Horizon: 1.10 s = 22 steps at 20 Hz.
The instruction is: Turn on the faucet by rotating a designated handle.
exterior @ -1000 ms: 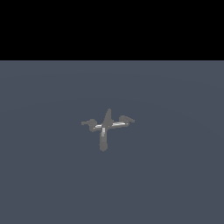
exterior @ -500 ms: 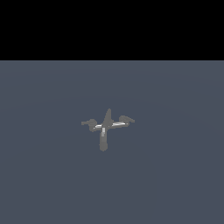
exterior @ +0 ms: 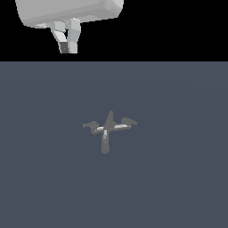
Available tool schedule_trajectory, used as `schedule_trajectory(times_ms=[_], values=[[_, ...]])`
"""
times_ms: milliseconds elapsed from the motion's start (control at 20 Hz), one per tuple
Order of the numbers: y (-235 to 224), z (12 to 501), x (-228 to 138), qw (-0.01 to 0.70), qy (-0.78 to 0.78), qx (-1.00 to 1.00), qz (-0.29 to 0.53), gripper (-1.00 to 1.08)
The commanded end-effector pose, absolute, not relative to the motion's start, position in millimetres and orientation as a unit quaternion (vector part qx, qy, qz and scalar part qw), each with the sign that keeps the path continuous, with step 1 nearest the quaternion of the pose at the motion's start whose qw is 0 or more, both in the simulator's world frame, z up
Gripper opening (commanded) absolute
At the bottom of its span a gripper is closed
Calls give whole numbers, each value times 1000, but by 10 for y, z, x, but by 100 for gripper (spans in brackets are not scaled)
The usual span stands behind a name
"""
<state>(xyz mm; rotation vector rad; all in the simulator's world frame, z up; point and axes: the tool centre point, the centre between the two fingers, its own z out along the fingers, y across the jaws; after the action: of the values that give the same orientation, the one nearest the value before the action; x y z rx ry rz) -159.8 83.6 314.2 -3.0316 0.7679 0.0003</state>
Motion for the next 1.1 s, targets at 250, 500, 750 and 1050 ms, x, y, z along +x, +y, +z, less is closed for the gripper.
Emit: schedule_trajectory(times_ms=[250,500,750,1050], values=[[1025,2620,-1269,8,314,-949,0,-100],[1112,2307,-1056,8,354,-935,1,-100],[1172,2014,-849,8,392,-920,1,-100],[1214,1669,-600,7,434,-901,1,-100]])
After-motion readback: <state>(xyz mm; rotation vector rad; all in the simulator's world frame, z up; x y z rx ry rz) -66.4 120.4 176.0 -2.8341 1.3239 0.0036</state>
